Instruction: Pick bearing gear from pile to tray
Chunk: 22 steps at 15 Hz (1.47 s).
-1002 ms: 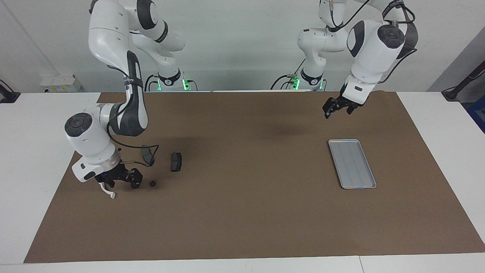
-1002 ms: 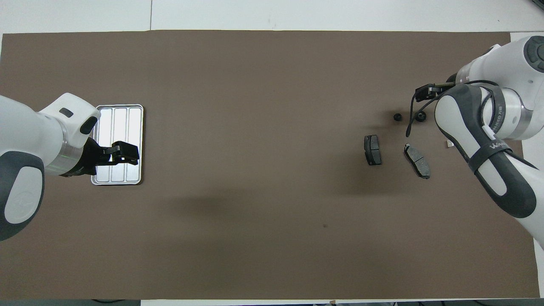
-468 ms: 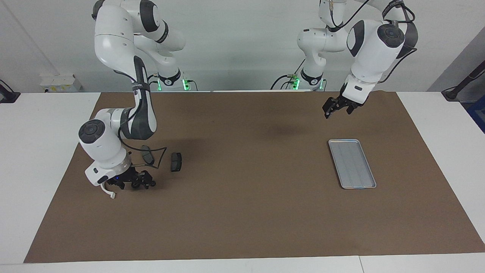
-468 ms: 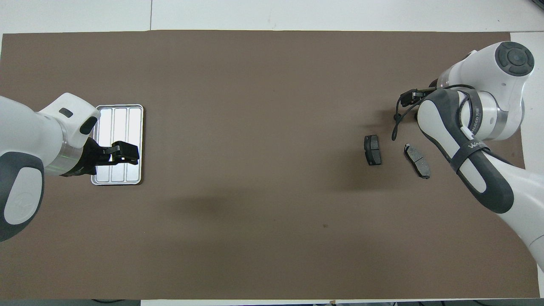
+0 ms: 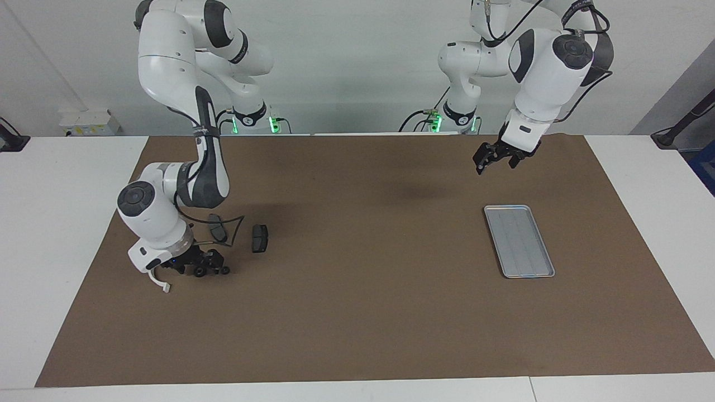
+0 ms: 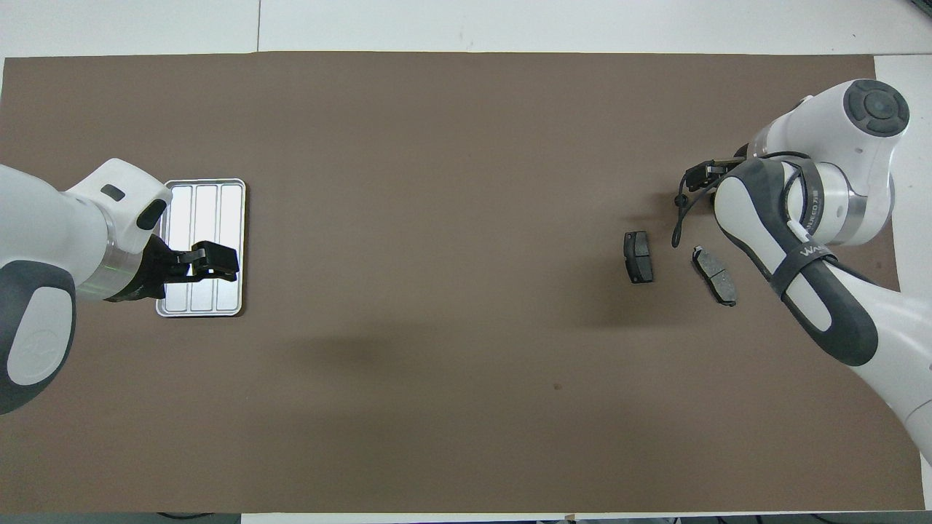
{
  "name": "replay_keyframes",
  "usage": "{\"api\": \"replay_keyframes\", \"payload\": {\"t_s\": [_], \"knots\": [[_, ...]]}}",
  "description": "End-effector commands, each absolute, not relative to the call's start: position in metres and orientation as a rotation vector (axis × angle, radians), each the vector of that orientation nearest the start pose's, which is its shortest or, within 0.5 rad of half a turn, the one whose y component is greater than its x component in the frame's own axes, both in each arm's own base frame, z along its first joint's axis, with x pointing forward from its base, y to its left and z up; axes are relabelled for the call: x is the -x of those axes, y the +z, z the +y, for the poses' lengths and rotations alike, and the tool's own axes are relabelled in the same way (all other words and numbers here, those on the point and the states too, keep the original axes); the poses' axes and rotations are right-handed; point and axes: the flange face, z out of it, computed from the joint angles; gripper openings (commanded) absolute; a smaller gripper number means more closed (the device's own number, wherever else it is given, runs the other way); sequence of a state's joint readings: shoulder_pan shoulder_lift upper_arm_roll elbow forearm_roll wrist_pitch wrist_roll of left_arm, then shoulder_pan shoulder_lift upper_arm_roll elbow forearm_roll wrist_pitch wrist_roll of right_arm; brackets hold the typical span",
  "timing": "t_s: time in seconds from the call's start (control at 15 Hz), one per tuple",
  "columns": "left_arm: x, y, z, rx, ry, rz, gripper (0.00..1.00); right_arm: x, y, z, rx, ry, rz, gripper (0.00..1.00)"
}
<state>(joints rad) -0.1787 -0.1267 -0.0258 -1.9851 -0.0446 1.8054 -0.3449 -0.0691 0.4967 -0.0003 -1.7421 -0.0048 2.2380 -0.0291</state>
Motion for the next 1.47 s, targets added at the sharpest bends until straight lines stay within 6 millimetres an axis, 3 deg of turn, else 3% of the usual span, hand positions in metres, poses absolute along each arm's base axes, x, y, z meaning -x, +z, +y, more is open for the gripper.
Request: {"api": "replay_keyframes", "payload": {"t_s": [0.0, 0.07, 0.33, 0.47, 0.6, 0.74, 0.94, 1.07, 1.27, 1.4], "knots": [[-0.493, 0.516, -0.11, 3.151, 0.075, -0.251, 1.0, -0.648, 0.293, -0.049, 3.127, 0.025, 0.028, 1.0], [-0.493, 0.516, -0.113, 3.151, 0.075, -0.241, 1.0, -0.647, 0.293, -0.051, 3.127, 0.025, 0.025, 0.98], [-0.493, 0.517, -0.115, 3.15, 0.071, -0.266, 1.0, -0.647, 0.293, -0.055, 3.128, 0.022, 0.017, 0.6], [-0.492, 0.517, -0.123, 3.149, 0.067, -0.28, 1.0, -0.647, 0.293, -0.055, 3.129, 0.02, 0.017, 0.27], [-0.492, 0.517, -0.123, 3.149, 0.062, -0.29, 1.0, -0.649, 0.295, -0.052, 3.129, 0.011, 0.017, 0.04], [-0.491, 0.517, -0.127, 3.15, 0.058, -0.283, 1.0, -0.655, 0.315, -0.043, 3.131, -0.03, 0.011, 0.0], [-0.489, 0.517, -0.131, 3.147, 0.061, -0.307, 1.0, -0.671, 0.388, 0.0, 3.126, -0.048, 0.097, 0.0], [-0.488, 0.517, -0.136, 3.149, 0.059, -0.29, 1.0, -0.67, 0.43, 0.045, 3.12, -0.048, 0.165, 0.0], [-0.488, 0.517, -0.136, 3.149, 0.054, -0.298, 1.0, -0.644, 0.461, 0.137, 3.1, -0.031, 0.377, 0.01], [-0.489, 0.517, -0.136, 3.149, 0.052, -0.298, 1.0, -0.621, 0.468, 0.2, 3.089, -0.01, 0.507, 0.01]]}}
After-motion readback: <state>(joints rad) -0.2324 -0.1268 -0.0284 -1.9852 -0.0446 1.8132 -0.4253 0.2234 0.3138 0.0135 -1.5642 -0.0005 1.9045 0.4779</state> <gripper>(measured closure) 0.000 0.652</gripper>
